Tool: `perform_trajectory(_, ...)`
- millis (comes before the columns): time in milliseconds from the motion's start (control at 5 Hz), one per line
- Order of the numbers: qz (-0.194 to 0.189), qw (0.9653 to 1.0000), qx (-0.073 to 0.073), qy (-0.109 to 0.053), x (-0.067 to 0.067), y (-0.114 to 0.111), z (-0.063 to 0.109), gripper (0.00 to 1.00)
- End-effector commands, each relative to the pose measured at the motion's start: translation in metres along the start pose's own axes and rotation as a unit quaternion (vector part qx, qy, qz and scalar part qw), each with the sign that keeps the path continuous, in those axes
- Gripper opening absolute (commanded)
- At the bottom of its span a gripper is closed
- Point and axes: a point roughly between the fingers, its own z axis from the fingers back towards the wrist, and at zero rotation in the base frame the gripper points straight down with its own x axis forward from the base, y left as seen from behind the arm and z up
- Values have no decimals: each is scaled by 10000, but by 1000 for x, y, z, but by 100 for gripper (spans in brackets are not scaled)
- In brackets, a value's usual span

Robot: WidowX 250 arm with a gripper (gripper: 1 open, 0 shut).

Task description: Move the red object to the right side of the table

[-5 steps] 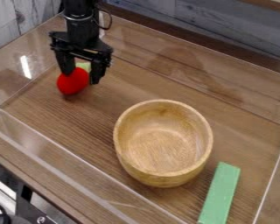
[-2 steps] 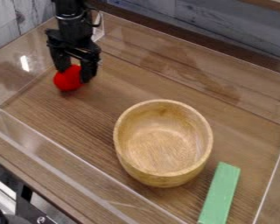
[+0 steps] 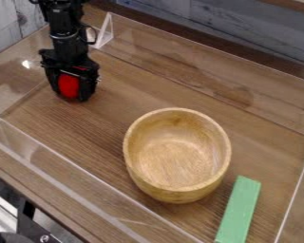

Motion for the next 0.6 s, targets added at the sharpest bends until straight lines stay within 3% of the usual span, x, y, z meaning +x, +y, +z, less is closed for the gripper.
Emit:
perform_trajectory(0, 448, 9986, 115, -254, 12, 3, 16, 0)
perform_trajectory(400, 69, 9979, 58, -636, 16, -24, 64, 0)
